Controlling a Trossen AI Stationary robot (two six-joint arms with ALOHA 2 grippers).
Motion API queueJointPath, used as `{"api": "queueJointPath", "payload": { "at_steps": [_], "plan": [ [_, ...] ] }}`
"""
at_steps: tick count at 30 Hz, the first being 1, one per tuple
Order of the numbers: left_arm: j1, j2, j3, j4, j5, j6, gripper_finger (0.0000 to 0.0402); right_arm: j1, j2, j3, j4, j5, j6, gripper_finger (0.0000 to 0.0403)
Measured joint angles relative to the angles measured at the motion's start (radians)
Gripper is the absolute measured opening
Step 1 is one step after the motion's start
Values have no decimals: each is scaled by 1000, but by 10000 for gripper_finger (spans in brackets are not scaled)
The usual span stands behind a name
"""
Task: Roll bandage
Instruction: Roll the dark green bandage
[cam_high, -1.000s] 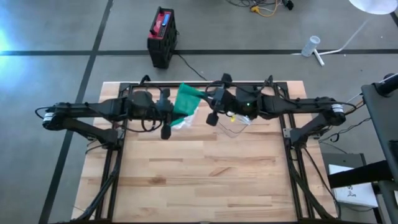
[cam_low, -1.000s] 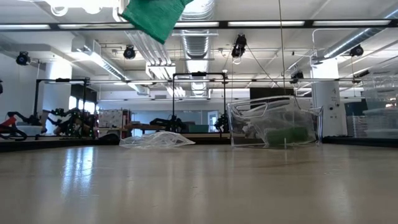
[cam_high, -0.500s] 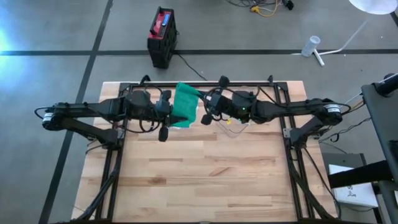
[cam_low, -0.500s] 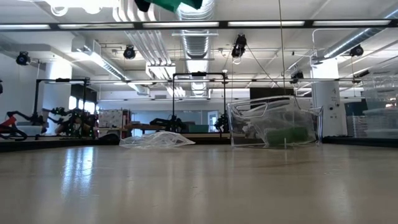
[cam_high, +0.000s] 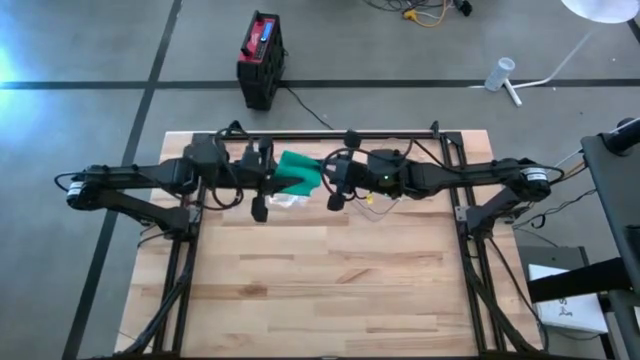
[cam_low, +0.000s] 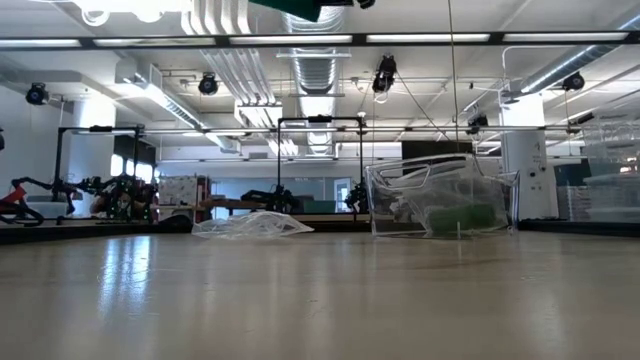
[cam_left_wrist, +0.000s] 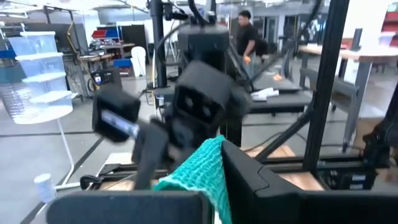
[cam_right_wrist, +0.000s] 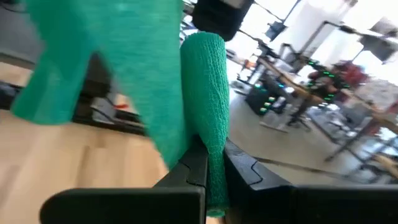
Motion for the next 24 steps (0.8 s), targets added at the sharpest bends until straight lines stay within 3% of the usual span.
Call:
{"api": "queueJointPath", "payload": {
  "at_steps": [12,24],
  "plan": [
    [0,14,0,12,-1,-78,11,-3,77,16,16,-16,26,9],
    [-3,12,0,-24,76,-109,11,-5,66,193,-216,-23,152,9]
  ]
}}
